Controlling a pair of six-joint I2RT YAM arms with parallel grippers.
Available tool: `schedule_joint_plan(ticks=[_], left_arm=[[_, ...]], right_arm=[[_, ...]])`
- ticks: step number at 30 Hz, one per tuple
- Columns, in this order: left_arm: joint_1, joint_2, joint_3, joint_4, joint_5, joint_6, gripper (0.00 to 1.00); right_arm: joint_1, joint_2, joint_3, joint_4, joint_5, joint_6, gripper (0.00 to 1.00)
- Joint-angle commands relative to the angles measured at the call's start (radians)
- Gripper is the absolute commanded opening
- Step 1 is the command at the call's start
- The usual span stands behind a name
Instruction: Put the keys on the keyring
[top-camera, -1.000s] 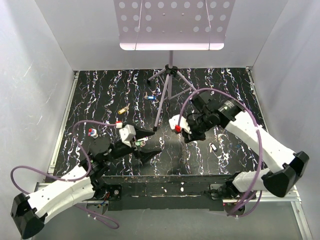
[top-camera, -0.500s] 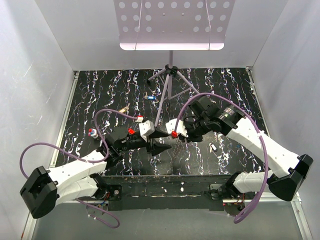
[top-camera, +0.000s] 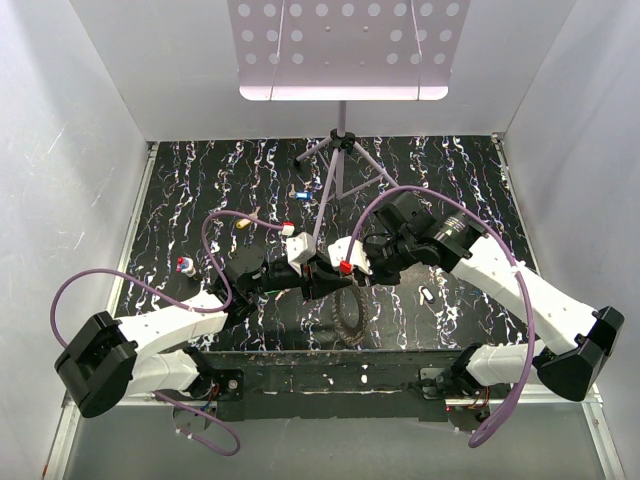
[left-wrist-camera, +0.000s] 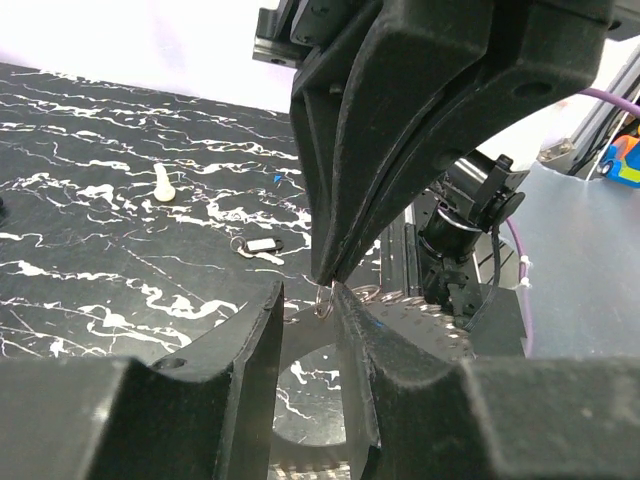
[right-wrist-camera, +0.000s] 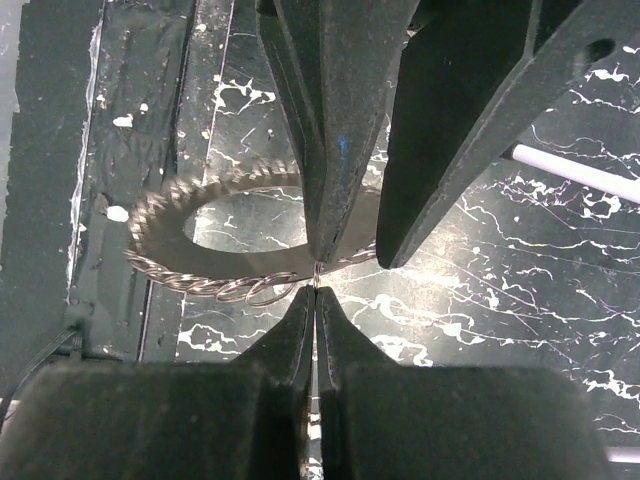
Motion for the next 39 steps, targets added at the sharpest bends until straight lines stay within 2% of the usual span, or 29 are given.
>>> schedule_joint_plan(ticks=[1,16,21,34,37,39], left_arm=[[-0.007,-0.002,0.031,0.052,0.037,-0.031,0.26],[-0.010,0.021,0.045,0.015,0.069,-0.031,0.25],[-0.013,0.026,0.051,-0.003,0.067,-0.025,0.20],[-0.013,0.038,0.050,-0.028,0.046,-0.007,0.19],[-0.013,0.046,0.054,-0.028,0.049,-0.005,0.17],[-0.013,0.046,0.054,-0.026,0.049,-0.005,0.11]], right_arm=[[0.008,-0.005,0.000,0.055,-0.031,0.025,0.01],[0.008,-0.006,0.002,0.072,-0.018,0.051,0.01],[0.008,-0.005,0.006,0.074,-0.023,0.059,0.01],[0.008,0.003,0.014,0.077,-0.026,0.071,0.01],[0.008,0.006,0.017,0.077,-0.029,0.074,0.01],[0.008,0.006,0.019,0.077,-0.031,0.076,0.01]])
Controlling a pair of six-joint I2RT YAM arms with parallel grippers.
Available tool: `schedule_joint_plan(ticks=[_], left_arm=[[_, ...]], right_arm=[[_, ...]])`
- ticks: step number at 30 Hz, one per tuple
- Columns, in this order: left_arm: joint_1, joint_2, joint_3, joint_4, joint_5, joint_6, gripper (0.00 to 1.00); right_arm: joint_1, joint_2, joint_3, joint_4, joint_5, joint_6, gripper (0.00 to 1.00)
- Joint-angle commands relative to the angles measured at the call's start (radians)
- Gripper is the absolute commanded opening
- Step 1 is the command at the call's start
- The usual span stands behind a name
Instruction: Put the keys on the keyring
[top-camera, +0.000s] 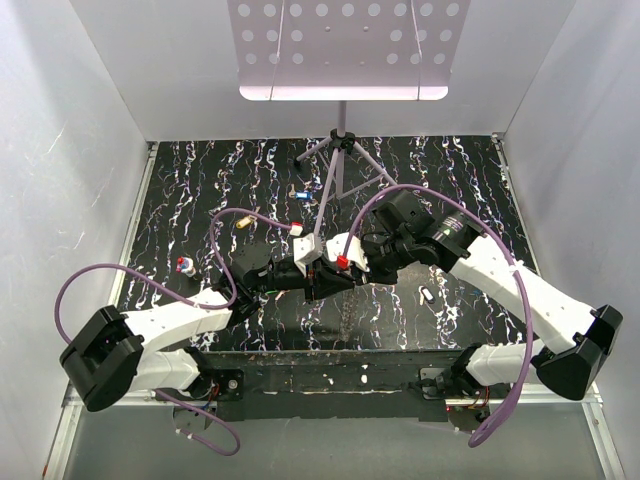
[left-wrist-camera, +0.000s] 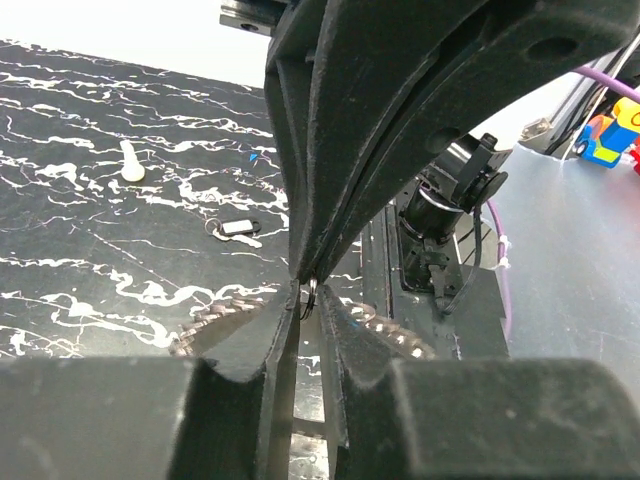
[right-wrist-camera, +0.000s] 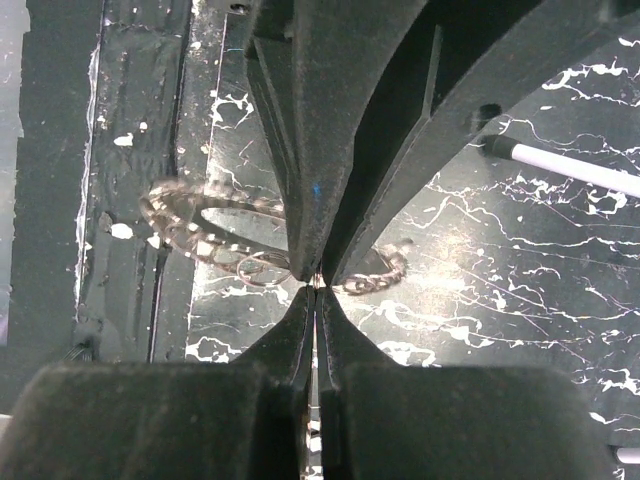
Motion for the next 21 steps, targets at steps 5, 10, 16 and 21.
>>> schedule_joint_plan(ticks=[5,10,16,21], left_arm=[[-0.005,0.005,0.039,-0.018,-0.005,0.020,0.00],[-0.005,-0.013,0.031,-0.038,-0.057,0.021,0.00],[-0.005,-0.111,-0.096,0.160,-0.231,-0.063,0.00],[-0.004,-0.145,-0.131,0.247,-0.257,-0.138,0.00]], right_arm=[[0.003,0.002,0.026,0.039,-0.036,0.022,0.01],[0.002,0.002,0.040,0.031,-0.060,0.031,0.01],[-0.063,-0.006,0.096,0.045,-0.146,0.152,0.51],[-0.191,-0.033,0.126,0.027,-0.313,0.218,0.64]])
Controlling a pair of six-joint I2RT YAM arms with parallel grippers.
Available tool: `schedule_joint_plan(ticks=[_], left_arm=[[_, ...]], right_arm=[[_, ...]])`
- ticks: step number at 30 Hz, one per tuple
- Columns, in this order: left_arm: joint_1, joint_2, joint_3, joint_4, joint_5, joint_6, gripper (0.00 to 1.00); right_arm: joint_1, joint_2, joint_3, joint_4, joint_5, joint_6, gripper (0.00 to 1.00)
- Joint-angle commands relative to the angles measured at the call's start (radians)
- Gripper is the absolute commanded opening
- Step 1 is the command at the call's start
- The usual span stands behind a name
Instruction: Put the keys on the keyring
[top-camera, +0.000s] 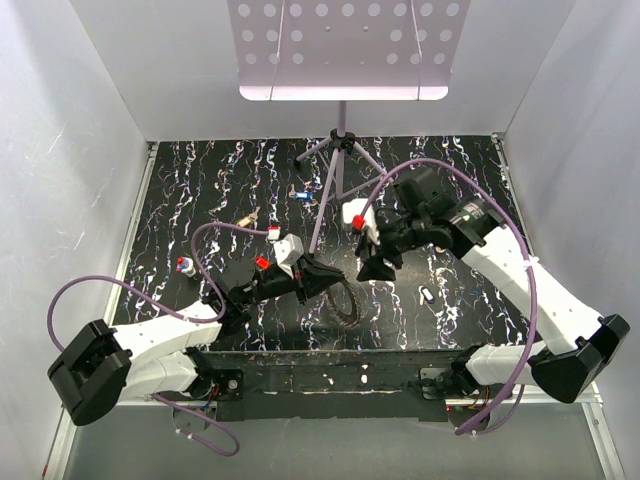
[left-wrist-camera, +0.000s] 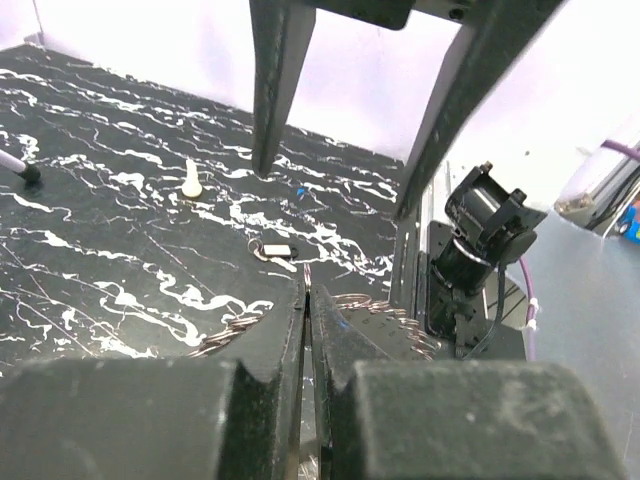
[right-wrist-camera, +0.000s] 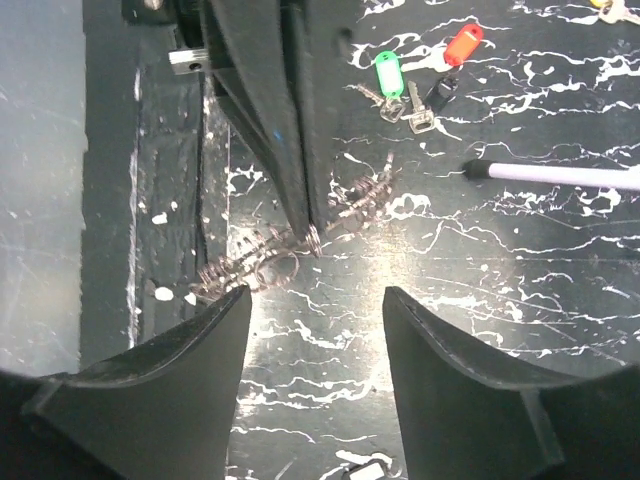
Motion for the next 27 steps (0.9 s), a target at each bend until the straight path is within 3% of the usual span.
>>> schedule_joint_plan(ticks=[1,5,8,11,14,16,18,20,23,25,27], left_arm=[[0.000,-0.053,-0.029,0.178,-0.078,-0.086,0.00],[-0.002,-0.048,-0.041,0.270,-0.075,-0.161,0.00],[0.001,-0.021,-0.043,0.346,-0.058,-0.221,0.00],[0.000,-0.001,-0.043,0.388,-0.063,-0.261,0.00],[0.000,0.013,-0.046,0.426,-0.064,-0.289,0.00],[0.000,0.026,-0.041,0.445,-0.051,-0.312,0.00],[0.000,0.039,-0.032,0.469,-0.031,-0.339,0.00],[0.001,0.046,-0.024,0.480,0.000,-0.365,0.00],[0.001,0.050,-0.021,0.511,0.046,-0.399,0.00],[0.003,0.058,-0.029,0.552,0.063,-0.422,0.00],[0.006,0.065,-0.029,0.574,0.078,-0.447,0.00]], right_arm=[[-0.110,-0.041,0.053,-0.001,-0.208,0.079,0.65],[-0.208,-0.072,0.003,0.024,-0.432,0.089,0.67],[-0.271,-0.135,-0.083,0.192,-0.555,0.200,0.69],[-0.338,-0.199,-0.154,0.372,-0.591,0.302,0.73],[-0.414,-0.184,-0.157,0.387,-0.531,0.325,0.77],[-0.447,-0.091,-0.068,0.261,-0.551,0.339,0.73],[-0.454,0.041,0.086,0.018,-0.615,0.272,0.57],[-0.455,0.151,0.215,-0.306,-0.698,-0.008,0.51],[-0.455,0.224,0.291,-0.606,-0.781,-0.294,0.57],[-0.454,0.197,0.248,-0.611,-0.818,-0.328,0.57],[-0.454,0.135,0.172,-0.498,-0.842,-0.246,0.57]])
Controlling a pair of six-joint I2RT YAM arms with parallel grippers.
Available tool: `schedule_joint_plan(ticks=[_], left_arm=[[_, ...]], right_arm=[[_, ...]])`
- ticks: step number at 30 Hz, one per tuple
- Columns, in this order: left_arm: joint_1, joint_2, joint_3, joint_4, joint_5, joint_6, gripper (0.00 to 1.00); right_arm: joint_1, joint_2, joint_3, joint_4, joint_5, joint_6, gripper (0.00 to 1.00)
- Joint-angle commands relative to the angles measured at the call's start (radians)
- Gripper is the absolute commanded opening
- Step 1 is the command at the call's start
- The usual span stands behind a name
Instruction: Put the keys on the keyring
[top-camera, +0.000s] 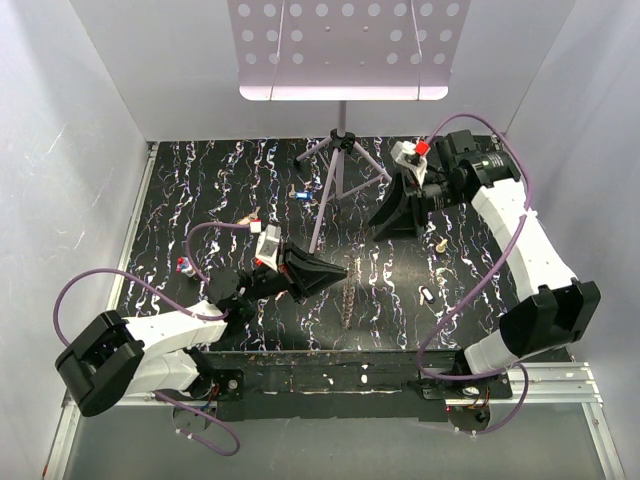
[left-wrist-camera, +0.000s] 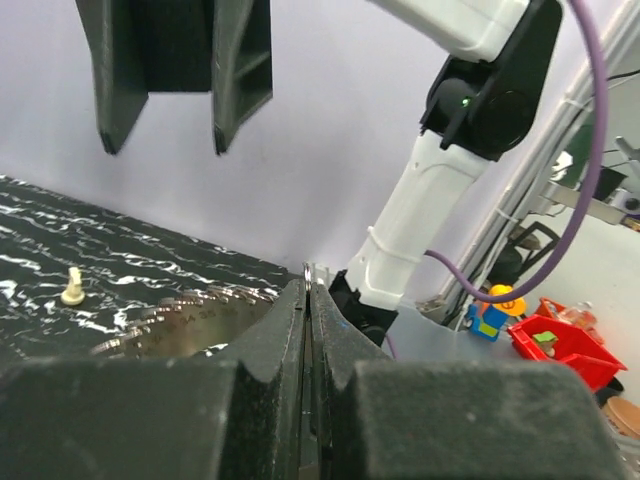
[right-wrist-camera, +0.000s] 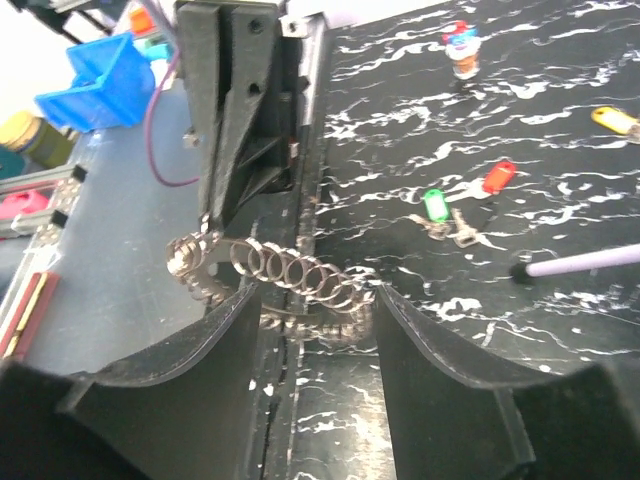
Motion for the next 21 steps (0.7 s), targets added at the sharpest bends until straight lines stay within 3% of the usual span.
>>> schedule_joint_plan(ticks=[1,6,10,14,21], left_arm=[[0.007,0.010,0.015,0.125,0.062,-0.076,0.00],[0.010,0.032,0.018,0.198,0.054,-0.162,0.00],[0.010,0.071,0.042,0.286,0.054,-0.240,0.00],[0.009,0.067,0.078,0.194,0.077,-0.215,0.00],[0.009,0.036,0.069,0.162,0.028,-0.181,0.00]], right_arm=[[-0.001,-0.158,-0.098,-0.128,-0.147,-0.028,0.57],[0.059,-0.352,-0.351,0.466,-0.009,0.448,0.58],[0.117,-0.361,-0.358,0.446,-0.026,0.432,0.57],[0.182,-0.349,-0.362,0.452,0.038,0.418,0.55],[0.194,-0.349,-0.391,0.576,0.091,0.588,0.53]])
